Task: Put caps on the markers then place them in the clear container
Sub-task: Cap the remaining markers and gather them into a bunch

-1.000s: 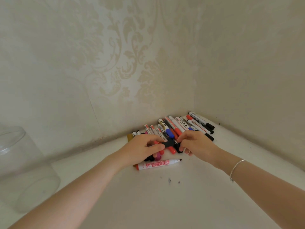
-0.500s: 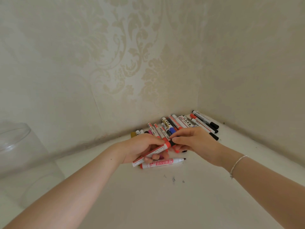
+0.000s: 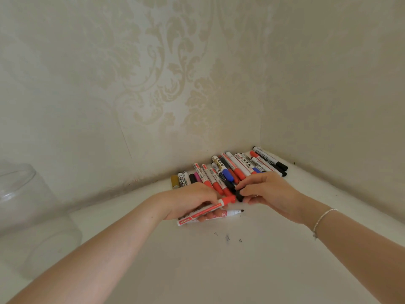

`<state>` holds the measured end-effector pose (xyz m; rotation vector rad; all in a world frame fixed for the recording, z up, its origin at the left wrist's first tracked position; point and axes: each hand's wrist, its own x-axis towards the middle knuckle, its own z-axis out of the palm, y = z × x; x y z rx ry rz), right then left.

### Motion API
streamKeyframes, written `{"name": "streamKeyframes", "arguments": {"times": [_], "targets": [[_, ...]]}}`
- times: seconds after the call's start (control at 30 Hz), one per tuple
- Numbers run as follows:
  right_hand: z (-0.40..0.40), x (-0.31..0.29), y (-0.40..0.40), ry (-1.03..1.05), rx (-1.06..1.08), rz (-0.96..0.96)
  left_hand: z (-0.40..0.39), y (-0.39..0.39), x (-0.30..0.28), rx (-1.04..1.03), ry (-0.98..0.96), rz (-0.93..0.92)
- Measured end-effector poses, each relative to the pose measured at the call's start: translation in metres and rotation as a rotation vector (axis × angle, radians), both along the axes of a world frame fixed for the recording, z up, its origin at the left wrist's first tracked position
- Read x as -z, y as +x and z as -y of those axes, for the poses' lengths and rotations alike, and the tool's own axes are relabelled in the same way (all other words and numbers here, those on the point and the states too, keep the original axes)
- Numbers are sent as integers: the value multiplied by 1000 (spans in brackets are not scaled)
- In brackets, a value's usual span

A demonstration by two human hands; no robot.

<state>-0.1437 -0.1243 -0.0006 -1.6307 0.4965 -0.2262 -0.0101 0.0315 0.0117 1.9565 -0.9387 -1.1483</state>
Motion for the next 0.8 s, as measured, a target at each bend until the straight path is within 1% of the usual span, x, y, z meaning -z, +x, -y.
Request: {"name": "streamKeyframes", "arguments": {"times": [0.1, 0.17, 0.2, 0.3, 0.4, 0.5, 0.57, 0.8], "targets": [[13, 2, -5, 5, 191, 45, -3, -5, 5, 30, -2, 462], [18, 4, -8, 37, 249, 48, -2, -10, 11, 67, -32, 702], [19, 5, -9, 45, 246, 40, 0, -11, 15, 73, -49, 766], [15, 8, -9, 11, 196, -14, 6, -10, 23, 80, -48, 881], [12, 10, -9, -10, 174, -46, 8, -10, 24, 97, -71, 889], [13, 7, -11, 27, 175, -2, 6, -12, 17, 48, -138, 779], [14, 4, -11, 56, 170, 40, 5, -12, 13, 12, -147, 706], [9, -2, -11, 84, 134, 71, 6, -8, 12, -33, -142, 575]]}}
